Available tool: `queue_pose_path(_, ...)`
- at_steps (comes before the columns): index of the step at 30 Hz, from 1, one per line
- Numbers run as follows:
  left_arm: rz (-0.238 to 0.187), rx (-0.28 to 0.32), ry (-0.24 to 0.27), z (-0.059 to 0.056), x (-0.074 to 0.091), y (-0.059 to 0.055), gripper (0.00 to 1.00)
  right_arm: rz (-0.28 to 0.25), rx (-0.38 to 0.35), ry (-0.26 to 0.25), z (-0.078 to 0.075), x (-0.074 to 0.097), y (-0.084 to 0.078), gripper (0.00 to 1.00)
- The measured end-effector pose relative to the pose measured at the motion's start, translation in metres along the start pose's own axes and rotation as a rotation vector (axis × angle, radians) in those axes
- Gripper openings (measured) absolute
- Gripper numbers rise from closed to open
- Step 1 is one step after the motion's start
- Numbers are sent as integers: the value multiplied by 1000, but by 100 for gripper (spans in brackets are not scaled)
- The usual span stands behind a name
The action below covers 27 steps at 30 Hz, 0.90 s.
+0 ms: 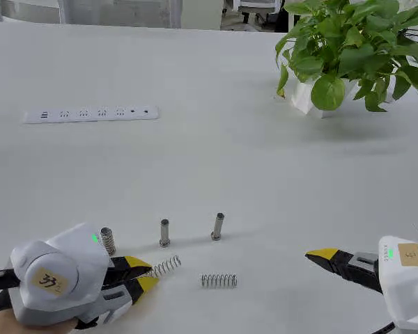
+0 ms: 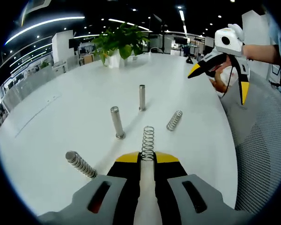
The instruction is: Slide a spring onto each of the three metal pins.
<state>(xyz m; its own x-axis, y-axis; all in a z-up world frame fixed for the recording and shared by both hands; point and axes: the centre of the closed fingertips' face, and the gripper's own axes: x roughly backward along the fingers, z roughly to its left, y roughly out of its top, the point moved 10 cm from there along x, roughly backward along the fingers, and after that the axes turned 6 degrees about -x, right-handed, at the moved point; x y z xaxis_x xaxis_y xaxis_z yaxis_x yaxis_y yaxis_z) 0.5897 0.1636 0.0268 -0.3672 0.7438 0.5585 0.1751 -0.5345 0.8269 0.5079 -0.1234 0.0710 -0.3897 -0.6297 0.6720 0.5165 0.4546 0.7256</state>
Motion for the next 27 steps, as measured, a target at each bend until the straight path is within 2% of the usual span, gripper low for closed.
queue_pose_path(5, -33, 0, -27, -7, 8, 7, 7, 23, 29, -3, -3, -2, 3, 99)
queue_pose_path(12, -71, -11, -55, -25, 19, 17, 6, 5, 58, 12, -4, -5, 16, 98)
queue_pose_path(18, -120, -23, -85, -39, 25, 28, 6, 4, 105, 33, -4, -10, 28, 97)
queue_pose_path(23, -147, -36, -96, -48, 30, 37, 6, -16, 137, 57, -2, -12, 41, 96)
queue_pose_path(27, -168, -38, -98, -53, 33, 41, 6, -13, 155, 72, -2, -15, 46, 95)
